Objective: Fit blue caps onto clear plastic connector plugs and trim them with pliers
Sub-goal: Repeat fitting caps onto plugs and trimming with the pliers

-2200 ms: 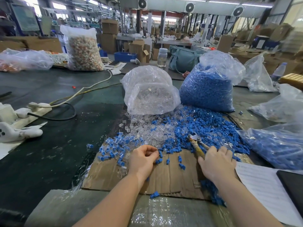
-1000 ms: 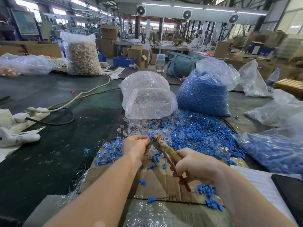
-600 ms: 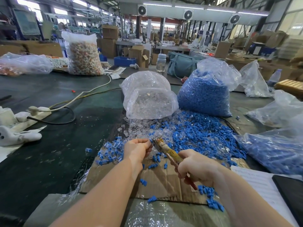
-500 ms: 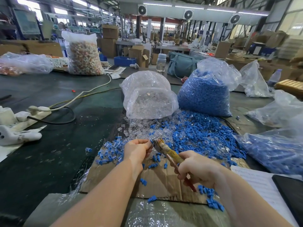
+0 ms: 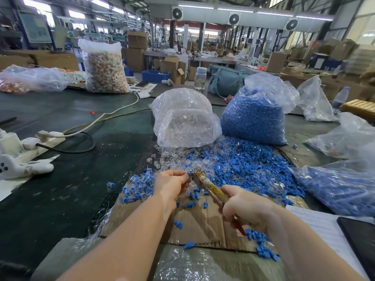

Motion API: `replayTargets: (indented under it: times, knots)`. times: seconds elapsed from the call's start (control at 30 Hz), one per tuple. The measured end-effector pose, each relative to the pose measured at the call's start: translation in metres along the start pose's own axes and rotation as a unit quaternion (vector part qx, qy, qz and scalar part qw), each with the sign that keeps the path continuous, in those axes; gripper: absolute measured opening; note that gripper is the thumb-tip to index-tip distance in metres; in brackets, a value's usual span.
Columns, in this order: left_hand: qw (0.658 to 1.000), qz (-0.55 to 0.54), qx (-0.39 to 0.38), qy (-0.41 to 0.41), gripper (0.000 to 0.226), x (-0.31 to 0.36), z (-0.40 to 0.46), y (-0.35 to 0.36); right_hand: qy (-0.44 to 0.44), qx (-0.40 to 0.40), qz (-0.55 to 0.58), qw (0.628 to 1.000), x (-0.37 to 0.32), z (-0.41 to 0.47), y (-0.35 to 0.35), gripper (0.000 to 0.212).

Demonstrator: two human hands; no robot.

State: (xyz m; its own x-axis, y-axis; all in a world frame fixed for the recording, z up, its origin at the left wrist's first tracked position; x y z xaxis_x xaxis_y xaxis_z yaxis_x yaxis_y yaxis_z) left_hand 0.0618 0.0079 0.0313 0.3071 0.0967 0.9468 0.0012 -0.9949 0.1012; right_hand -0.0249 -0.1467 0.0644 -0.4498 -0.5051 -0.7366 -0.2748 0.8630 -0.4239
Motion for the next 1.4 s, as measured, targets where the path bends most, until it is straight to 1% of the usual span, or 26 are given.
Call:
replayTargets:
  times: [0.13,0.3,0.33,0.47,0.6,0.83,1.03,1.17,1.4]
  knots:
    - [1.0,-0.005,-0.005,-0.003,0.009,-0.004,-0.003,0.001,0.012,0.0,0.016,1.0,0.004,-0.001,-0.001,0.037]
    - [1.0,-0.012,-0.007,0.024,0.009,0.0,-0.005,0.001,0.005,0.002,0.085,0.996,0.008,-0.003,0.001,0.056]
    - [0.999,-0.01,-0.007,0.031,0.009,0.001,-0.006,0.001,0.003,-0.003,0.097,0.995,0.008,-0.004,0.001,0.056]
    - [0.999,0.012,-0.005,0.051,0.012,0.003,-0.008,-0.001,-0.01,-0.02,0.103,0.994,0.003,-0.01,0.002,0.041]
    - [0.997,0.042,-0.003,0.065,0.015,0.005,-0.009,-0.001,-0.009,-0.029,0.081,0.996,0.002,-0.009,0.001,0.041]
    - [0.992,0.081,-0.001,0.1,0.013,0.006,-0.01,0.0,-0.012,-0.024,0.038,0.999,0.002,-0.008,-0.001,0.043]
    - [0.997,0.045,-0.014,0.061,0.015,0.007,-0.008,-0.002,-0.023,-0.034,0.019,0.999,0.0,-0.009,0.001,0.045]
    - [0.997,0.057,-0.019,0.054,0.016,0.006,-0.007,-0.002,-0.025,-0.031,-0.007,0.999,-0.001,-0.009,0.002,0.045]
    - [0.999,0.016,-0.007,0.033,0.013,0.007,-0.006,0.0,-0.023,-0.033,0.036,0.999,-0.001,-0.01,0.002,0.043]
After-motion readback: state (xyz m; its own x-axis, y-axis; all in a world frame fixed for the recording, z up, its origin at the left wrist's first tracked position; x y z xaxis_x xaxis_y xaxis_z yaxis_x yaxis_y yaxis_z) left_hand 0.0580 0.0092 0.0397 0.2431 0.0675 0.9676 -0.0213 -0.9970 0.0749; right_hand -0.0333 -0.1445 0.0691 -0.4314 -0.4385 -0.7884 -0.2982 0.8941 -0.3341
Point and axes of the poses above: each hand's wrist, its own z-axis towards the middle knuckle, its own y-axis out of the palm, x = y × z, the point moved 2 cm from there along z, towards the middle knuckle
